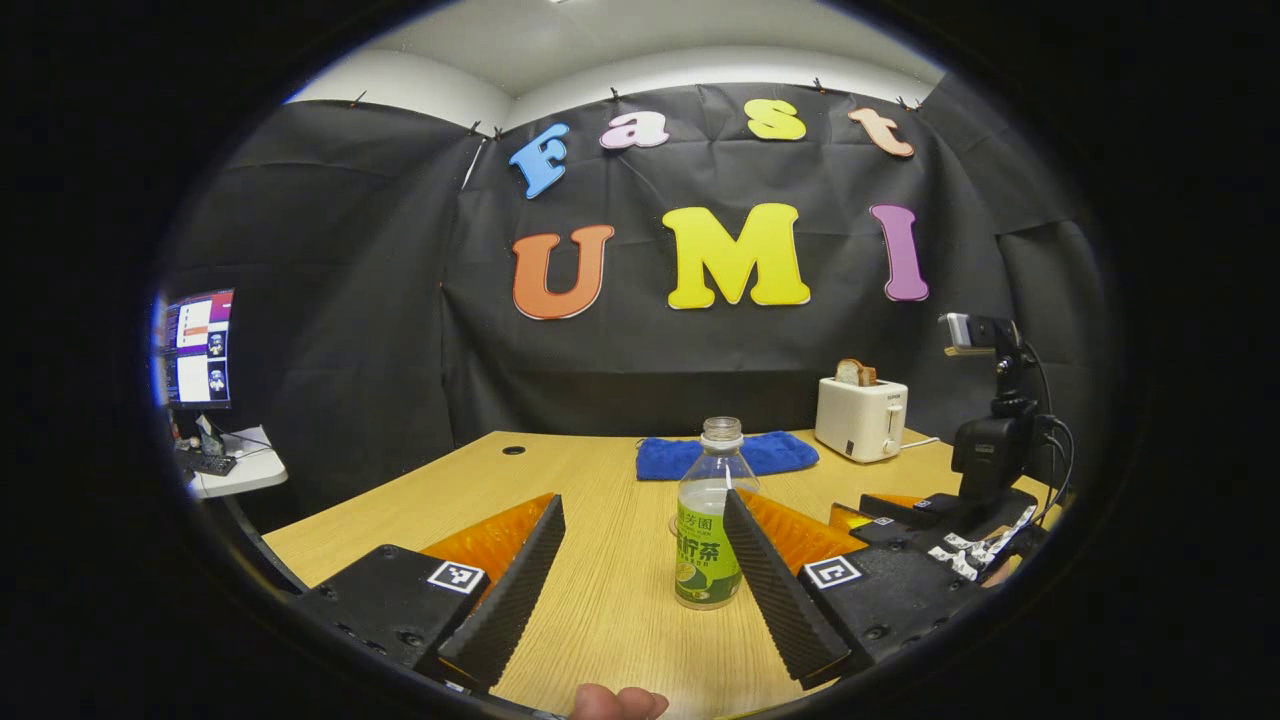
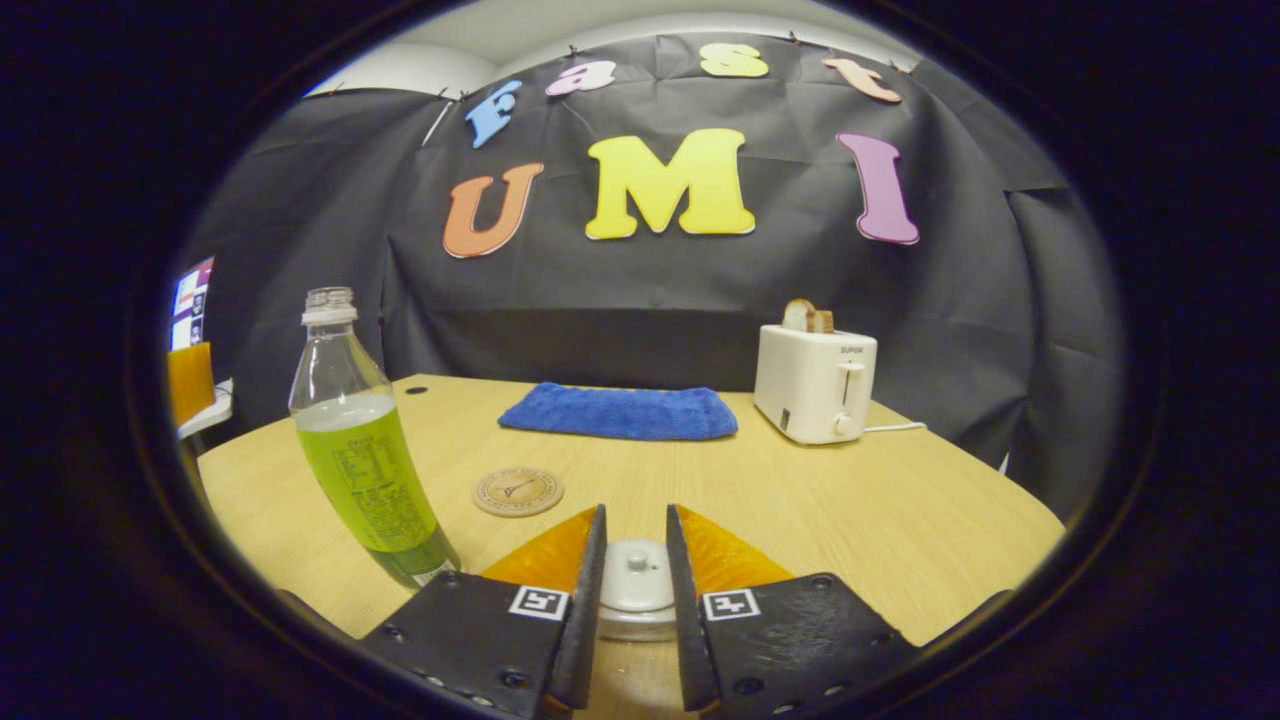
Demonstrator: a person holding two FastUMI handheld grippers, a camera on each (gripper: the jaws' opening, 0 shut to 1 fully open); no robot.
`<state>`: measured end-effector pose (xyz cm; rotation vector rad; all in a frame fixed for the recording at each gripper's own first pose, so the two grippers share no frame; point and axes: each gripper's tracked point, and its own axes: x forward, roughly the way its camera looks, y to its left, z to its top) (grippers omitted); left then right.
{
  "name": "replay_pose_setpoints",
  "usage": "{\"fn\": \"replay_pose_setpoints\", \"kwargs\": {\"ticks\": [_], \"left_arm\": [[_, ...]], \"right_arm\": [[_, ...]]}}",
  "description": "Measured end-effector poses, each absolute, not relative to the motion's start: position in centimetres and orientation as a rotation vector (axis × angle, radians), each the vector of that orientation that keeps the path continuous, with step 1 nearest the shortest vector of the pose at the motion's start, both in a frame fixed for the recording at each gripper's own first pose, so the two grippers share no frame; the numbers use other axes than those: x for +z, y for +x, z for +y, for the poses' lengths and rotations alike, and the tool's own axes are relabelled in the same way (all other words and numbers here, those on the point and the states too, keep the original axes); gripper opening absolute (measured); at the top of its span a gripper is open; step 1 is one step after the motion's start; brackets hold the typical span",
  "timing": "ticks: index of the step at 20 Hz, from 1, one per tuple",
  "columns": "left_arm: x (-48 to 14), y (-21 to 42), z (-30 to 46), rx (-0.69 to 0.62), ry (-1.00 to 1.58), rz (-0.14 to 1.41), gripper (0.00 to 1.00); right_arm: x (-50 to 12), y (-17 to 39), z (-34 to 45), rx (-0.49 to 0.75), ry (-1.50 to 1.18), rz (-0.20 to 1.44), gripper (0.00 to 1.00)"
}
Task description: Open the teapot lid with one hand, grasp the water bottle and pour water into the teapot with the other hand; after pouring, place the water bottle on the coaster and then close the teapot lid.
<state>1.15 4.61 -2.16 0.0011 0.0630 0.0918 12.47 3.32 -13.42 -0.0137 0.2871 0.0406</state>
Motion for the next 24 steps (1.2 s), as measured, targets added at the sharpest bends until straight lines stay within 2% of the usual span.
{"fn": "replay_pose_setpoints", "kwargs": {"ticks": [1,3,5,7,9,17,24], "left_arm": [[-2.2,1.1,4.7,0.092,-0.002,0.065,1.0],[-2.4,1.2,4.8,0.093,-0.006,0.07,1.0],[-2.6,1.0,4.7,0.09,-0.006,0.076,1.0],[-2.5,1.3,4.7,0.089,-0.008,0.074,1.0],[-2.6,1.3,4.3,0.077,-0.019,0.074,1.0],[-5.2,2.0,2.3,0.037,-0.044,0.136,1.0],[-8.6,3.8,-0.4,-0.03,-0.082,0.217,1.0]], "right_arm": [[-13.7,12.5,3.4,0.043,-0.019,0.29,0.33],[-13.8,12.6,3.3,0.034,-0.027,0.297,0.33],[-13.8,12.6,3.3,0.038,-0.018,0.298,0.06],[-13.9,12.6,3.3,0.049,-0.017,0.296,0.08],[-13.8,12.5,3.3,0.059,-0.013,0.297,0.0],[-9.8,12.3,3.2,0.123,0.047,0.228,0.0],[-7.8,9.8,0.1,0.119,0.057,0.197,0.0]]}}
